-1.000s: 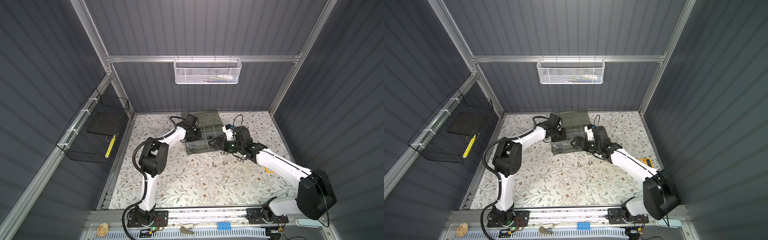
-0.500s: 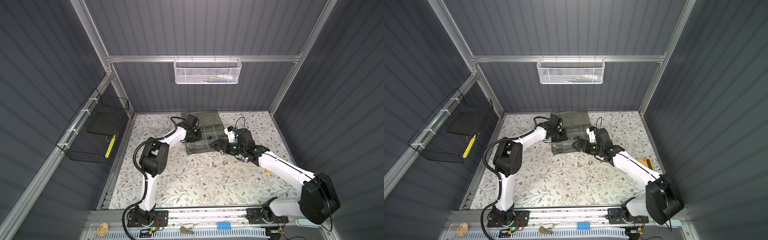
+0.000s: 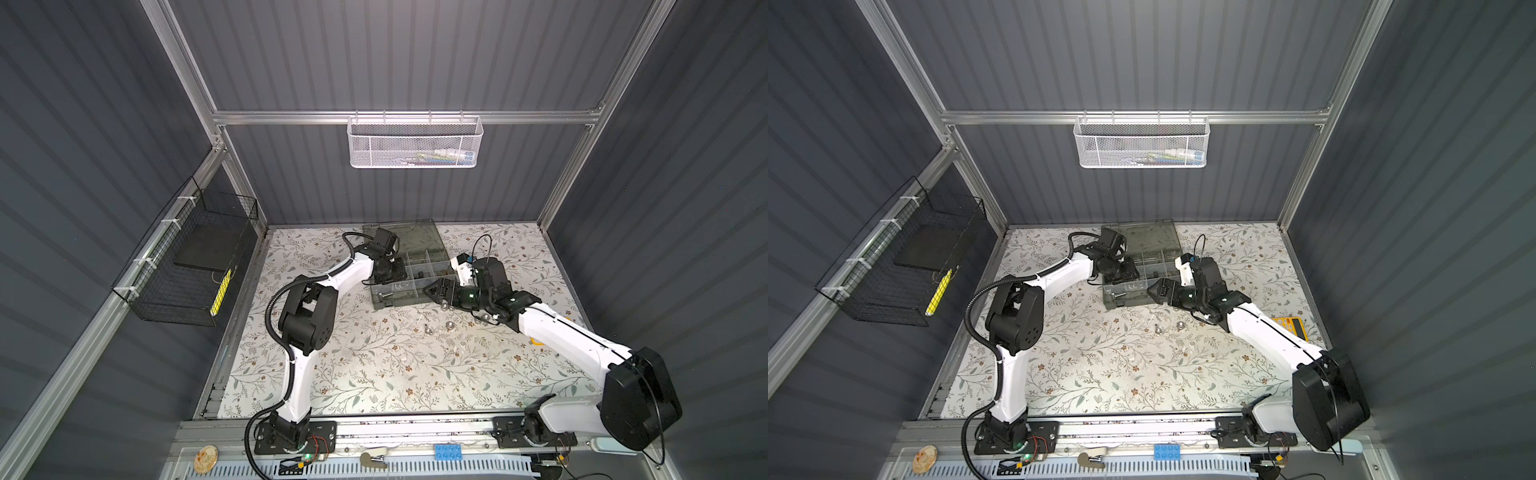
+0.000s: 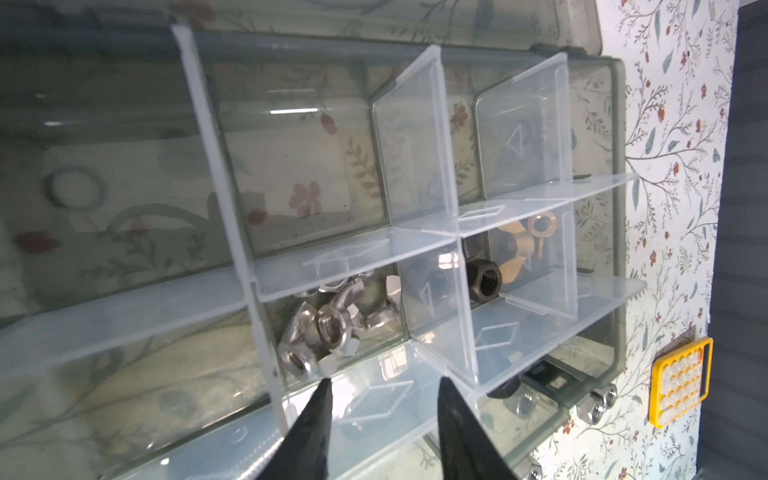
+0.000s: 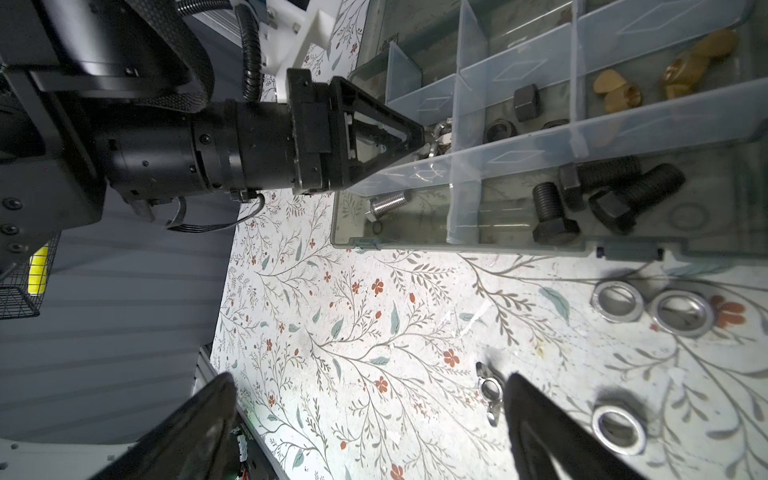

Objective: Sort the screws and nuts into containers
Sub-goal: 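Move the left gripper back over the loose nuts while right lowers over them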

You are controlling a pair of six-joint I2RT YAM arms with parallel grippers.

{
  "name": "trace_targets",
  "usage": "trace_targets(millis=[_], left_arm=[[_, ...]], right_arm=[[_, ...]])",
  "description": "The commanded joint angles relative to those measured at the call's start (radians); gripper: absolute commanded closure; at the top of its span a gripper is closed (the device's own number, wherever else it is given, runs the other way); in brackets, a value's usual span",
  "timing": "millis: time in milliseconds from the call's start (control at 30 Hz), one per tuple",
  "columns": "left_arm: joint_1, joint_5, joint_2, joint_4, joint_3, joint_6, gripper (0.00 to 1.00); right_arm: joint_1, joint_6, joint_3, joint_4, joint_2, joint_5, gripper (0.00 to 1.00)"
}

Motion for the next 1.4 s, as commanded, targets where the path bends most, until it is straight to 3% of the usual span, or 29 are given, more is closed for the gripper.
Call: trace_targets(millis=[0, 200, 600, 767, 867, 1000, 1367], left_arm=[[0.005, -0.013, -0.075, -0.044, 0.031, 0.022, 0.53], [0.002, -0.013, -0.133, -0.047, 0.016, 0.024, 0.36], [-0.071, -0.012, -0.27, -0.013, -0.052, 0.004, 0.12], [-0.102, 0.007, -0.341, 0.037, -0.142, -0.037, 0.07], [-0.109, 0.017, -0.393, 0.079, -0.217, -0.067, 0.01], [-0.112, 0.037, -0.475, 0.157, -0.361, -0.117, 0.0], [-0.112, 0.119, -0.701, 0.466, -0.789, -0.349, 0.0]], right_arm=[[-0.007, -0.025, -0.01, -0.028, -0.027, 0.021, 0.01], [-0.01, -0.033, -0.014, -0.051, -0.043, 0.04, 0.01], [-0.023, -0.084, -0.028, -0.144, -0.082, 0.126, 0.01], [-0.022, -0.111, -0.056, -0.169, -0.102, 0.14, 0.01], [-0.023, -0.133, -0.083, -0.165, -0.116, 0.129, 0.01], [-0.021, -0.158, -0.121, -0.162, -0.126, 0.136, 0.03], [0.003, -0.189, -0.17, -0.145, -0.048, 0.146, 0.24]])
